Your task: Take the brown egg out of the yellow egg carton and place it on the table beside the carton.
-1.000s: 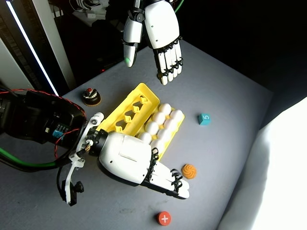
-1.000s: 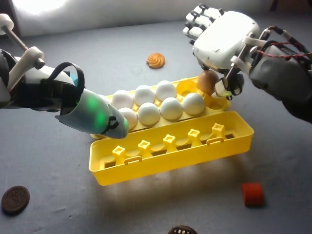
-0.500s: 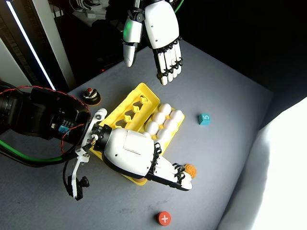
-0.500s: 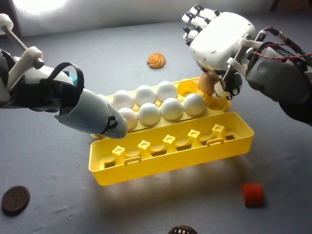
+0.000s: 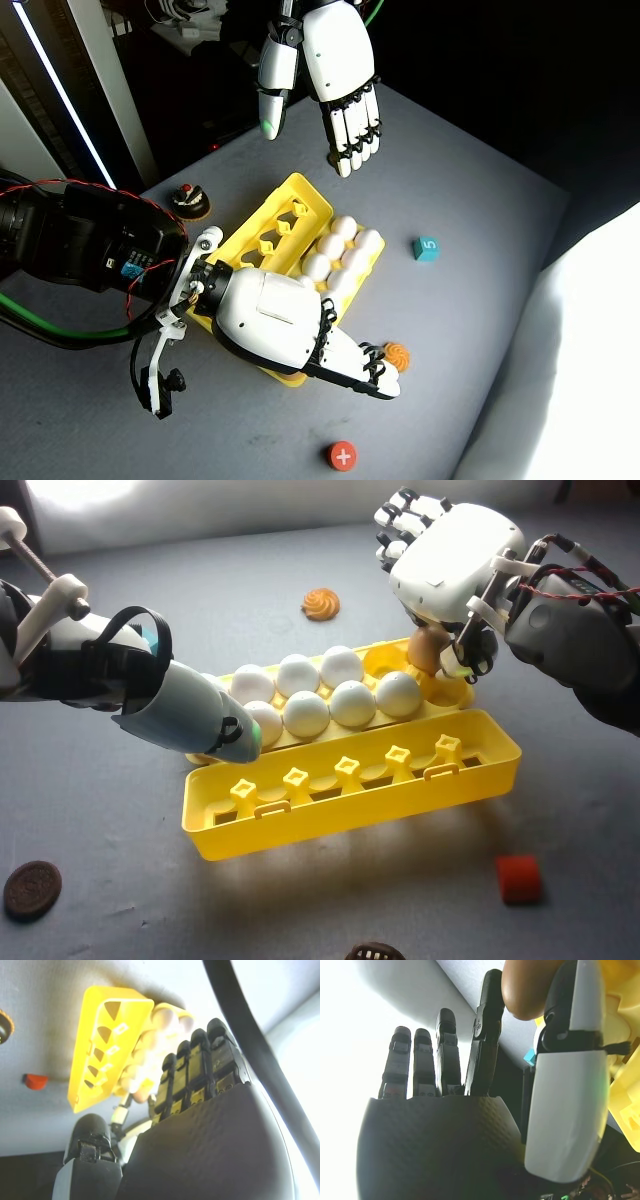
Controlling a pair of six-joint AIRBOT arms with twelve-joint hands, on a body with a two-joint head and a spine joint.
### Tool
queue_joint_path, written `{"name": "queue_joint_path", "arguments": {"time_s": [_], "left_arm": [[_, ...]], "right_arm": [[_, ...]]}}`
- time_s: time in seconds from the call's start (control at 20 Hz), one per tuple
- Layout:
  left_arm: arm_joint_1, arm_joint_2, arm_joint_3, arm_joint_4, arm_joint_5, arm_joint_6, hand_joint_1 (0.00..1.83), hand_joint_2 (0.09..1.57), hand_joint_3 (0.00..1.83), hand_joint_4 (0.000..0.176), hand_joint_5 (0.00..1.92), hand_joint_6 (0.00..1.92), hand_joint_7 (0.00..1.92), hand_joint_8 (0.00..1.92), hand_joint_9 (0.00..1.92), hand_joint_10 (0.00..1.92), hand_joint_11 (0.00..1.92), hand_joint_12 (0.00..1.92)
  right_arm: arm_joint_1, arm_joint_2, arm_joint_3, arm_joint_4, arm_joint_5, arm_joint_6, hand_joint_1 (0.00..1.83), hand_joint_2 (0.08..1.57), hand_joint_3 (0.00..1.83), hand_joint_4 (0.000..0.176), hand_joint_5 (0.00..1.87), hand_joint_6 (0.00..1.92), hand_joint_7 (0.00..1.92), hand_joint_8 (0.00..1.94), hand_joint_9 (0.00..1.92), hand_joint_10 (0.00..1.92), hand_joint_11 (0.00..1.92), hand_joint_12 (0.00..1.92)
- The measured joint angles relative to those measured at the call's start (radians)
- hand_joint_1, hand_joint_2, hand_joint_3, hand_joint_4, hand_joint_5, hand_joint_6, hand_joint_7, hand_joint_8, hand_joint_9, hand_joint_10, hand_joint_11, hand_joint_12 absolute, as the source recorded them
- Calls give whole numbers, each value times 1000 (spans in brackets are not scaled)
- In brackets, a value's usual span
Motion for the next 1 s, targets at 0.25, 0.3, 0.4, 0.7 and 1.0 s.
{"name": "queue_joint_path", "arguments": {"time_s": [0.25,0.3,0.4,0.7,1.0], "left_arm": [[0,0,0,0,0,0,0,1184,0,0,89,4,87,8,69,4,0,139],[0,0,0,0,0,0,0,1181,0,0,91,3,90,6,67,2,0,109],[0,0,0,1,0,0,0,1182,0,0,107,1,111,2,90,2,0,176],[-1,0,1,0,1,0,0,1178,0,0,123,2,119,3,99,3,0,239],[-2,0,1,1,2,1,0,1184,1,0,75,4,74,5,58,4,0,122]], "right_arm": [[6,3,-3,5,-1,-1,1158,959,0,47,1476,78,354,5,38,6,0,0],[11,5,-5,7,-1,-1,1161,958,0,41,1477,79,336,0,24,1,0,0],[26,10,-9,6,-3,-2,1151,960,0,74,1474,82,333,0,8,1,0,0],[55,69,-48,-1,0,-14,1161,958,0,43,1473,88,329,0,23,5,0,0],[-3,124,-47,11,6,-29,1167,960,0,15,1470,92,316,5,22,5,0,0]]}}
